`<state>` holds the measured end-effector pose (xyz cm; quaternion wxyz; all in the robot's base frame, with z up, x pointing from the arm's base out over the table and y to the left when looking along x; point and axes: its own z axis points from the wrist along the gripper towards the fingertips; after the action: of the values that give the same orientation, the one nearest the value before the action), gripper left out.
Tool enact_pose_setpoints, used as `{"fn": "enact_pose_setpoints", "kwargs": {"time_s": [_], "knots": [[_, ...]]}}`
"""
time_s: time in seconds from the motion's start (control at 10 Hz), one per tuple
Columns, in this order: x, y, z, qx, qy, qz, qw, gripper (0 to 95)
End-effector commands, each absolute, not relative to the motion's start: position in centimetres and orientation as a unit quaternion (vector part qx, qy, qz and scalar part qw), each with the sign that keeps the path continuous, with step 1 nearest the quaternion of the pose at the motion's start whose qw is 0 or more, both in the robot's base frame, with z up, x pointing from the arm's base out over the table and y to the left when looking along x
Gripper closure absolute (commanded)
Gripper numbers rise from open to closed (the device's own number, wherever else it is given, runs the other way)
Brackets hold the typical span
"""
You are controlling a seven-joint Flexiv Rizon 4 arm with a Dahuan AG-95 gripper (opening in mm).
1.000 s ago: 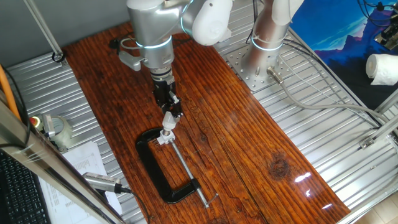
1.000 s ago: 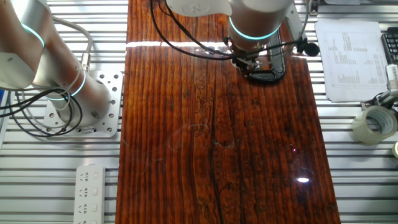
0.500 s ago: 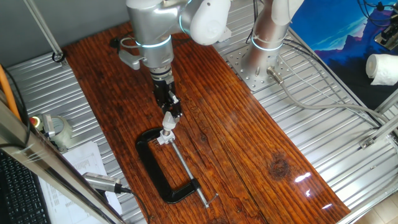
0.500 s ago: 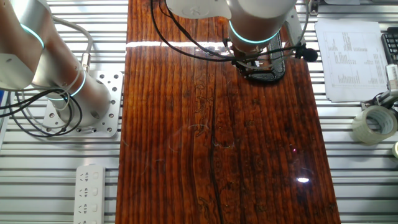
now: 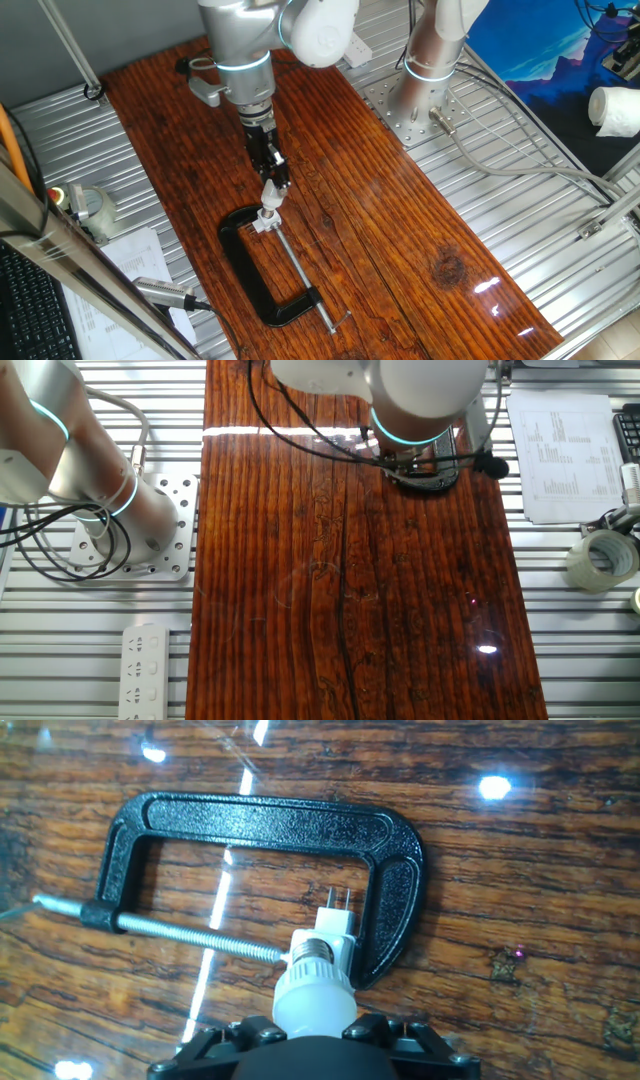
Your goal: Install the light bulb by rotating it
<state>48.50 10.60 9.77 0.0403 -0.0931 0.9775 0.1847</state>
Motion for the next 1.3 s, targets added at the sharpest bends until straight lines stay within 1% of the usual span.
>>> {"fn": "enact_pose_setpoints", "kwargs": {"time_s": [0.1,1.3], "knots": [[48.42,10.58,9.66,-0.093,0.977,0.187,0.041,38.0],[49.09,10.62,9.37,-0.067,0.978,0.195,0.040,38.0]]}}
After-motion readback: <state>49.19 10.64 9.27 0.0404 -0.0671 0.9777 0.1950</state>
